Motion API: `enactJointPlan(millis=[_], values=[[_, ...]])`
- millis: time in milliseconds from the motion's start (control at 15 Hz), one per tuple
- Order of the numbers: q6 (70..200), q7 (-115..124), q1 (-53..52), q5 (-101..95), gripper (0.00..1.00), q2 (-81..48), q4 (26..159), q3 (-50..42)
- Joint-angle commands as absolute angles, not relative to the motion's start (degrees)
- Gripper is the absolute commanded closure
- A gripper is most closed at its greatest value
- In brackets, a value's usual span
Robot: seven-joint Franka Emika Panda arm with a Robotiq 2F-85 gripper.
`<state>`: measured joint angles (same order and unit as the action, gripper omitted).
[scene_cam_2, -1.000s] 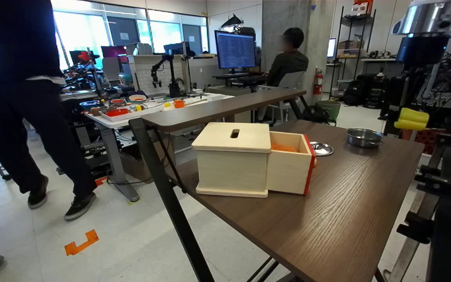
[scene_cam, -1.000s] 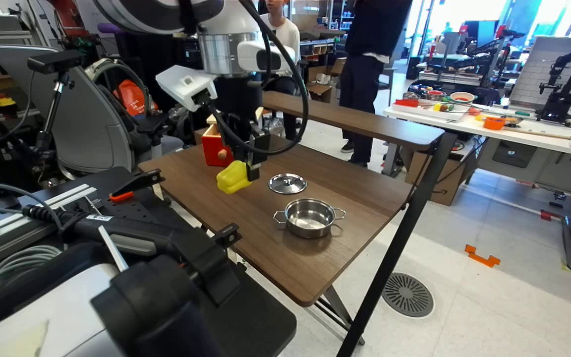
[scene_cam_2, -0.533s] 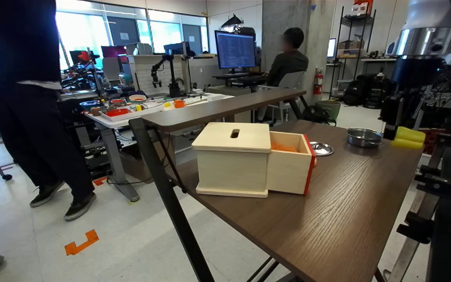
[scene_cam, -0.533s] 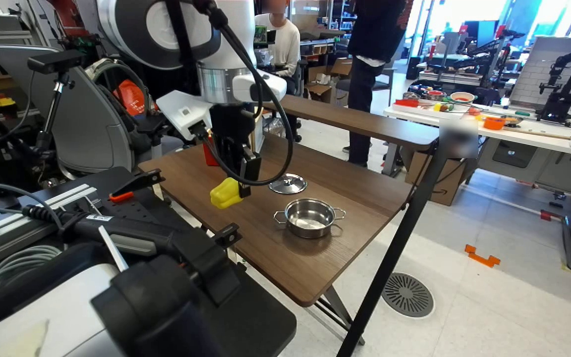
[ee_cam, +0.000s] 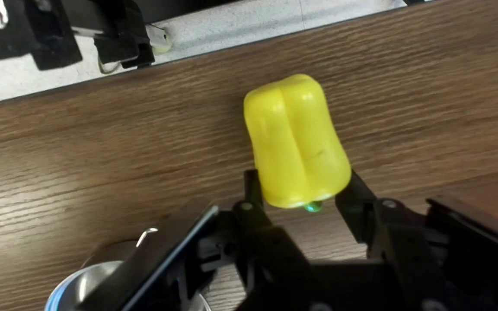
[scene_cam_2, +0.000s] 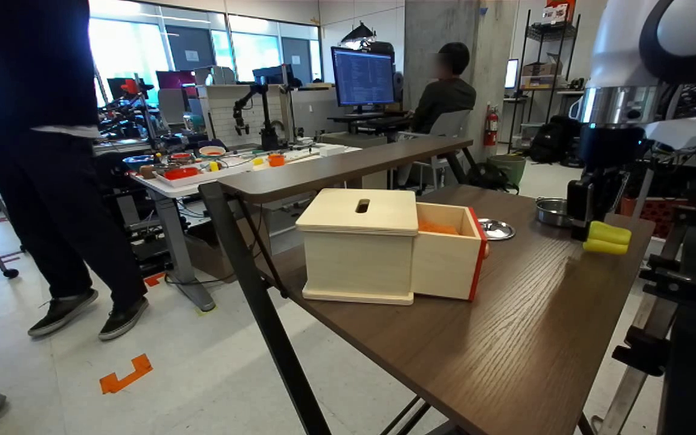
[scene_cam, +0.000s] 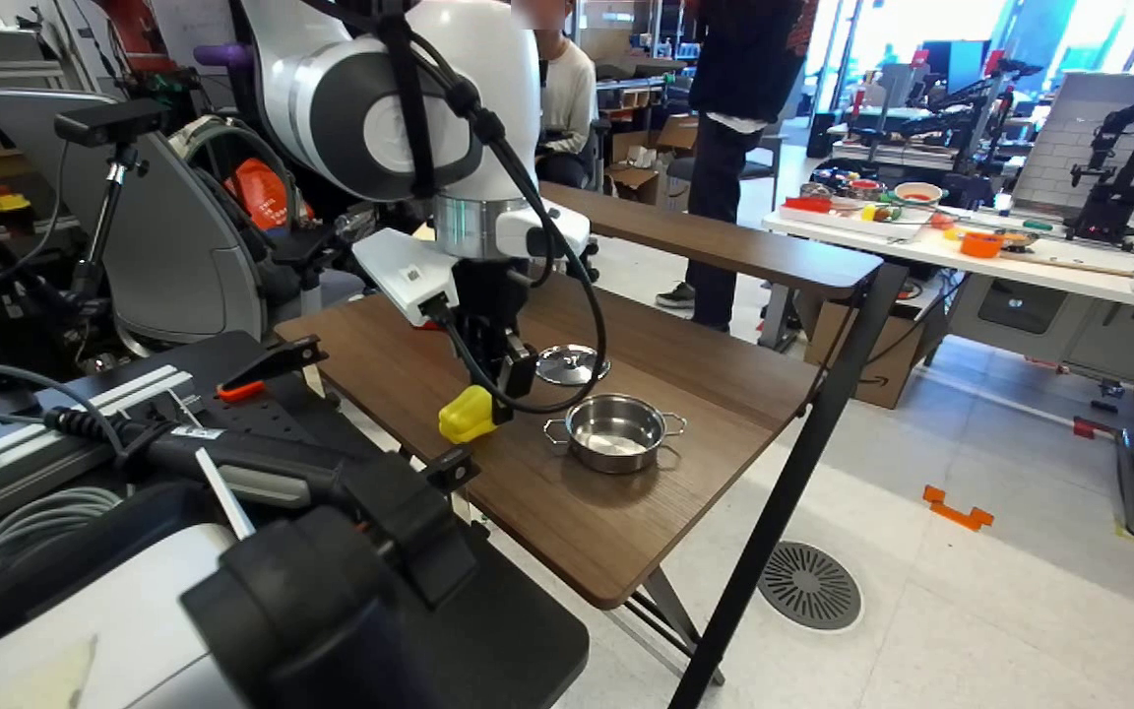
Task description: Move the yellow pepper closer to you
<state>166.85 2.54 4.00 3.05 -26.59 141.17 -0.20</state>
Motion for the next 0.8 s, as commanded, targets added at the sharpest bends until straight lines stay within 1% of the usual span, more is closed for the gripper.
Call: enactJointPlan(millis=[0, 67, 133, 267, 333, 600, 733], values=[[166.50, 3.10, 4.48, 4.54, 0.28, -29.79, 137.41, -0.03], [166.48, 3.29, 4.48, 4.49, 0.26, -29.76, 136.93, -0.14], [166.35, 3.13, 5.18, 5.02, 0.20, -29.41, 136.58, 0.50], [165.98, 2.44, 7.21, 6.97, 0.05, -27.81, 136.32, 2.22], [165.63, 2.11, 8.09, 7.98, 0.00, -27.00, 136.20, 2.95], [163.52, -3.90, 16.01, 15.55, 0.00, -18.99, 139.09, 10.84], [162.82, -10.41, 21.00, 23.34, 0.00, -14.97, 141.37, 16.89]])
